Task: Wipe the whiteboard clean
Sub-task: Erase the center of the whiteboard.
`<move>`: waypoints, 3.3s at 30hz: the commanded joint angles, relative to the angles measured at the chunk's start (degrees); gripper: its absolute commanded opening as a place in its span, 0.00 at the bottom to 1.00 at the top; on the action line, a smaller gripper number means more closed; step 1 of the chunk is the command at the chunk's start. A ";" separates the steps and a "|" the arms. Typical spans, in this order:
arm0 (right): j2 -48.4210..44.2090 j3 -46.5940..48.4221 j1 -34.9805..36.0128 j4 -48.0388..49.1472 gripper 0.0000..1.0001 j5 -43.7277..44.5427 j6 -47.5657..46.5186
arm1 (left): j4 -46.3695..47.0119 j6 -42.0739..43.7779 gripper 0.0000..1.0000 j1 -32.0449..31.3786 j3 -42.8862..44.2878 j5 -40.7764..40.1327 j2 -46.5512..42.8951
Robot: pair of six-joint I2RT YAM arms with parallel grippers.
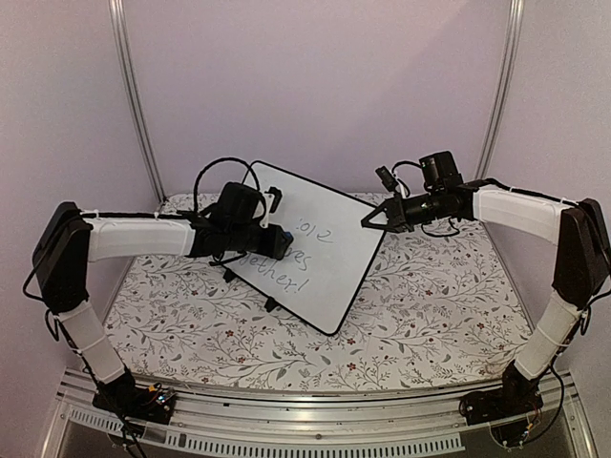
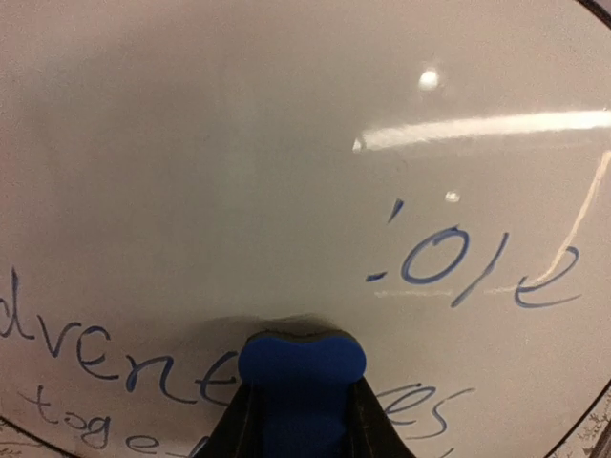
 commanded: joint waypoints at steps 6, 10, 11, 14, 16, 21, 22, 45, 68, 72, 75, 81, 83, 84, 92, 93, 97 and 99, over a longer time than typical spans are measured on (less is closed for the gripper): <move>2.54 -2.05 4.71 -6.06 0.00 -2.03 -4.13 | -4.89 4.19 0.00 -1.00 13.11 -0.72 8.43; 2.04 -2.59 4.71 -6.06 0.00 -1.81 -4.20 | -5.13 4.61 0.00 -1.02 14.66 -0.29 9.60; 2.00 -2.76 4.76 -6.06 0.00 -1.77 -4.21 | -5.10 4.42 0.00 -1.07 14.15 0.09 9.48; 1.98 -2.97 4.71 -6.00 0.00 -1.80 -4.26 | -4.47 3.30 0.00 -1.30 10.97 0.67 8.26; 2.13 -3.04 4.67 -5.74 0.00 -1.93 -4.30 | -4.04 2.58 0.00 -1.60 8.22 0.96 6.97; 2.42 -2.98 4.71 -5.45 0.00 -2.11 -4.21 | -3.45 1.64 0.00 -2.99 0.68 -0.18 3.01; 2.50 -2.98 4.71 -5.37 0.00 -2.16 -4.21 | -3.20 1.27 0.00 -3.03 -0.93 -0.32 2.19; 2.29 -3.22 4.89 -5.09 0.00 -2.11 -3.59 | -2.86 1.01 0.00 5.64 3.72 1.69 2.09; 4.01 -2.58 4.98 -4.39 0.00 -2.73 -3.58 | -3.39 5.79 0.00 -2.86 12.15 -2.39 7.73; 4.24 -2.29 4.98 -4.63 0.00 -2.81 -3.61 | -3.94 6.10 0.00 -2.82 14.27 -3.48 8.90; 4.35 -2.08 4.98 -4.76 0.00 -2.82 -3.77 | -4.23 5.71 0.00 -2.92 14.78 -3.81 9.41; 4.49 -1.86 4.98 -5.38 0.00 -2.73 -4.12 | -5.60 5.70 0.00 -4.16 12.36 -5.14 8.50; 4.53 -1.76 4.98 -5.51 0.00 -2.73 -4.29 | -5.80 5.12 0.00 -4.37 10.07 -5.64 7.18; 4.61 -1.63 4.98 -5.60 0.00 -2.65 -4.34 | -5.79 4.65 0.00 -4.32 8.81 -5.74 6.50; 5.83 -0.62 4.97 -5.68 0.00 -3.17 -4.48 | -3.72 1.30 0.00 -4.34 0.72 -4.81 4.41; 5.98 -0.48 4.98 -5.67 0.00 -3.17 -4.48 | -3.58 1.35 0.00 -4.26 0.84 -4.82 4.51; 5.94 -0.24 4.98 -5.68 0.00 -3.17 -4.43 | -3.96 2.82 0.00 -4.20 3.71 -5.54 4.87; 5.94 -0.36 4.98 -5.73 0.00 -3.18 -4.33 | -4.61 4.16 0.00 -4.07 6.66 -6.08 5.40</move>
